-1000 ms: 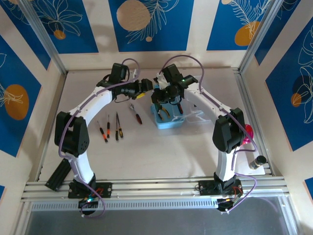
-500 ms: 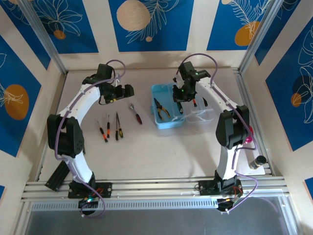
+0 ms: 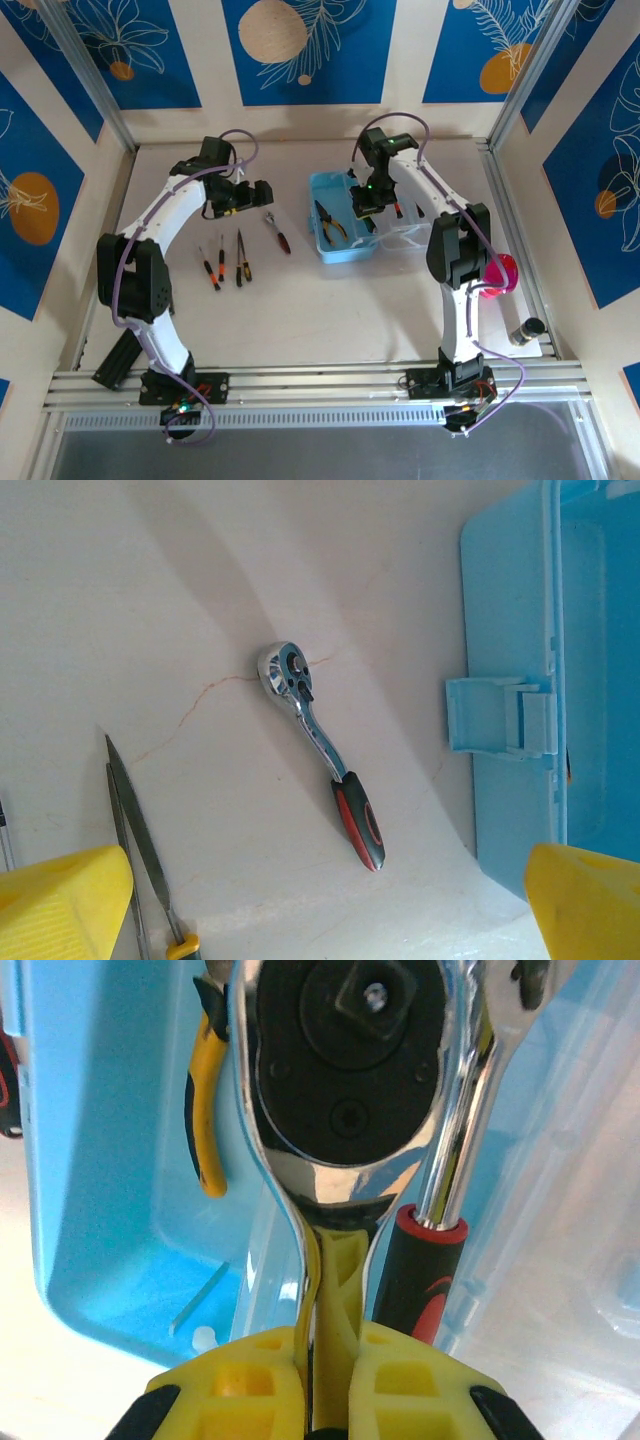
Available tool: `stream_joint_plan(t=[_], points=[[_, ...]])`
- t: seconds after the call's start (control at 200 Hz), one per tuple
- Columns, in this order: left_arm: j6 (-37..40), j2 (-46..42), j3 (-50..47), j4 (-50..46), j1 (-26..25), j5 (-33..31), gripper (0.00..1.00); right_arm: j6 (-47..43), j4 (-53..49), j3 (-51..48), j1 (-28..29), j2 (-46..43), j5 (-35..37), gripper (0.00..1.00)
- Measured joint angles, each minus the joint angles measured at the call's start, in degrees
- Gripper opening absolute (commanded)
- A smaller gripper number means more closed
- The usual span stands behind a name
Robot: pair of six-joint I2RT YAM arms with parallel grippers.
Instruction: Pack the tool kit
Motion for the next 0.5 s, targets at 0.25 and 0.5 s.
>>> stream_joint_plan(t=[0.25, 0.5], points=[[-0.02, 0.0, 0.0, 0.04, 0.0, 0.02, 1.0, 0.52, -3.72, 4.5, -0.76, 4.28, -0.17, 0.0], [-0.02, 0.0, 0.0, 0.07, 0.04, 0.04, 1.0, 2.91, -7.15, 10.49, -1.86, 7.76, -0.02, 0.0]])
